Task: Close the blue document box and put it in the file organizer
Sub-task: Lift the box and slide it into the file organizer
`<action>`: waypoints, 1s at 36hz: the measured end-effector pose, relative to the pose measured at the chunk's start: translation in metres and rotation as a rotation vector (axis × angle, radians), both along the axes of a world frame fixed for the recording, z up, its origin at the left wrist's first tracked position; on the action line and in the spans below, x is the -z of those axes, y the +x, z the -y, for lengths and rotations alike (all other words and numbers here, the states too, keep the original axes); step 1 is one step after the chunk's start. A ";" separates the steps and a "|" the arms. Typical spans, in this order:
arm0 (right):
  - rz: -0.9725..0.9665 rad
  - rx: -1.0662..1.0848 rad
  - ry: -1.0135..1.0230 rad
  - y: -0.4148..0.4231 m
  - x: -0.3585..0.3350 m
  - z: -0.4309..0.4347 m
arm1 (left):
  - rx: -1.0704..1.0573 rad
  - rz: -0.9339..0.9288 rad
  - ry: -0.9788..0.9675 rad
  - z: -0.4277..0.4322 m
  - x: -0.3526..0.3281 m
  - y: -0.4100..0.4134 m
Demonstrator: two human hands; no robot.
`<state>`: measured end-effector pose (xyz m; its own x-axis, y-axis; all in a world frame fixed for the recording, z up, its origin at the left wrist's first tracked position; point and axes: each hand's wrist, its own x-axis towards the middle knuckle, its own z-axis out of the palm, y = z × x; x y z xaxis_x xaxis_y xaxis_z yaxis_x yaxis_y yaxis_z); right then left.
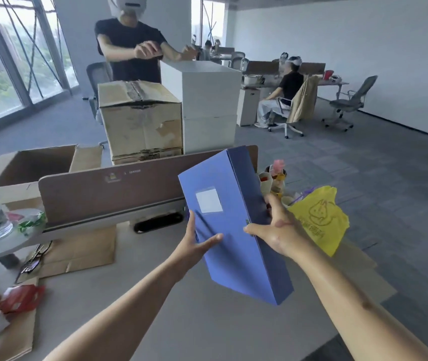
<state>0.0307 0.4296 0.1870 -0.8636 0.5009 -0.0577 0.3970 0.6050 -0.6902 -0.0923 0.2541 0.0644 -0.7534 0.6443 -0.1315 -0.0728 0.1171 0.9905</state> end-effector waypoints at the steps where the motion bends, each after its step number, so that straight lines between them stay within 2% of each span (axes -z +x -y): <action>1: -0.001 0.020 0.034 0.001 0.000 0.001 | 0.000 0.031 0.012 -0.006 -0.008 -0.002; 6: -0.049 0.104 0.115 0.001 0.014 0.003 | -0.022 0.162 0.045 -0.029 -0.044 -0.023; 12: -0.143 0.074 0.085 -0.010 0.022 0.009 | -0.012 0.192 -0.071 -0.039 -0.078 -0.047; 22: -0.370 0.072 0.065 -0.043 0.034 0.005 | 0.070 0.038 -0.113 -0.052 -0.102 -0.090; 30: -0.522 0.046 -0.170 -0.073 0.066 0.005 | 0.109 -0.055 -0.096 -0.056 -0.105 -0.125; 36: -0.559 0.040 -0.265 -0.093 0.093 0.013 | 0.121 -0.246 -0.164 -0.054 -0.093 -0.140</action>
